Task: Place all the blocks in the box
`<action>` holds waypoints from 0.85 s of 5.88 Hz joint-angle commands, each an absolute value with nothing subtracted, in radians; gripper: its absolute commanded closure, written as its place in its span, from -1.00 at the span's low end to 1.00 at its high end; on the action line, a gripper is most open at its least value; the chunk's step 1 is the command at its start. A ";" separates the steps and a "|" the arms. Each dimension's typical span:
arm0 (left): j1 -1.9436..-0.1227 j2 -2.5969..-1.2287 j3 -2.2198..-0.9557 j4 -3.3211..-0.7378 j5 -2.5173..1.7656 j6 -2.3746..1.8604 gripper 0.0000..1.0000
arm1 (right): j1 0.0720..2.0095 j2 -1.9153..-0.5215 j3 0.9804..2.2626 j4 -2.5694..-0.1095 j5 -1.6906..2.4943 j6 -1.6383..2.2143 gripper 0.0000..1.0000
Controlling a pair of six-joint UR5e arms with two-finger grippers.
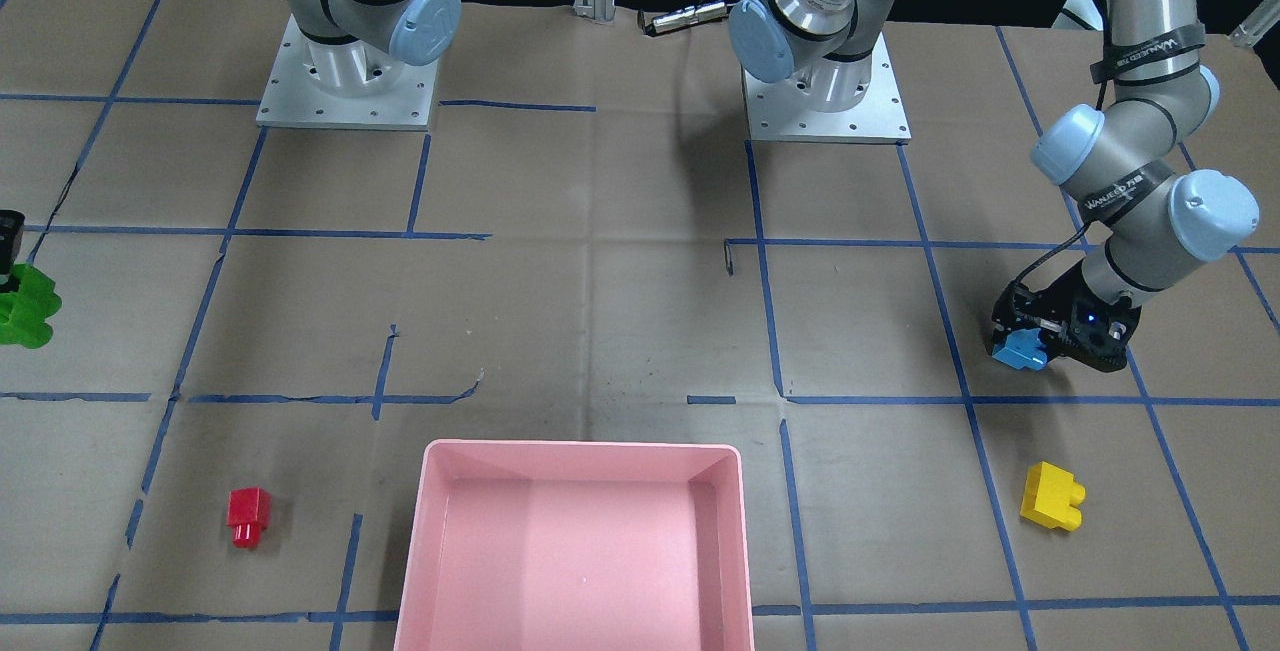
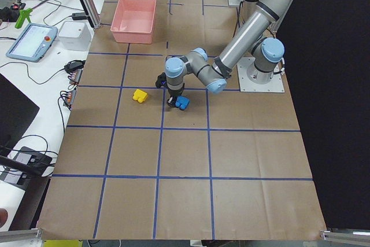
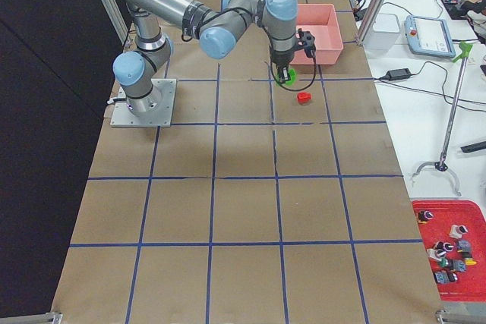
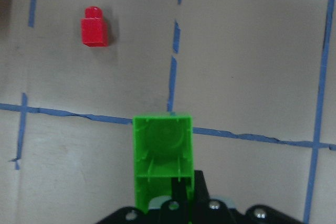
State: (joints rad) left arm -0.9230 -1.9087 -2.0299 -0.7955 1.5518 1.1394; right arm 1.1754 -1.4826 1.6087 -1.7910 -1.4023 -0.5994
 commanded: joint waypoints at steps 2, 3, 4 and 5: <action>-0.931 -1.824 -1.789 -1.087 1.551 1.030 0.21 | 1.554 -1.287 1.479 -2.020 -1.143 -0.424 0.99; -0.955 -1.836 -1.611 -1.279 1.545 0.928 0.26 | 1.636 -1.153 1.397 -2.133 -1.143 -0.422 0.98; -1.018 -1.867 -1.469 -1.392 1.542 0.804 0.27 | 1.678 -1.062 1.328 -2.155 -1.144 -0.422 0.94; -1.072 -1.917 -1.391 -1.420 1.537 0.711 0.27 | 1.680 -1.037 1.286 -2.155 -1.147 -0.428 0.28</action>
State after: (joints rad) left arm -1.0203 -1.8760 -1.4867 -1.3628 1.5413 0.8074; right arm 1.6627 -1.0836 1.3344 -2.1419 -1.1460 -0.4255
